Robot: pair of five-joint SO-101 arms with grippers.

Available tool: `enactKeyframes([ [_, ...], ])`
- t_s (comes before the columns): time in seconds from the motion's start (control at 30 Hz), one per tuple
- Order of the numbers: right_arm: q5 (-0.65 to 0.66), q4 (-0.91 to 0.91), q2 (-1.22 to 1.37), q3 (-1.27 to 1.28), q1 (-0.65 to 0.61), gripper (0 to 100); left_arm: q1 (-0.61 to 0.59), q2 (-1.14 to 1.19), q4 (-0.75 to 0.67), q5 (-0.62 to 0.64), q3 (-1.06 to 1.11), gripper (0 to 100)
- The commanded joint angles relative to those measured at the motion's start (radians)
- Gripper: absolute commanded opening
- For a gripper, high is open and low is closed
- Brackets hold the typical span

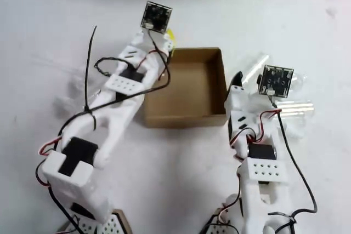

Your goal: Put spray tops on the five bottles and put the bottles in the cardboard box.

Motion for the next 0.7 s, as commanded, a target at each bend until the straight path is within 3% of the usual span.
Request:
enactKeyframes([
  [0.0, -0.008, -0.022, 0.002, -0.005, 0.002, 17.0, -0.019, -0.008, -0.026, -0.014, -0.006, 2],
  [0.27, -0.008, -0.022, 0.002, -0.005, 0.002, 17.0, -0.019, -0.008, -0.026, -0.014, -0.006, 3],
  [0.47, -0.008, -0.031, 0.002, 0.008, -0.001, 17.0, -0.030, -0.008, -0.020, -0.006, -0.006, 11],
  [0.67, -0.008, -0.074, 0.002, 0.026, -0.019, 17.0, -0.042, -0.015, -0.015, -0.006, -0.003, 12],
])
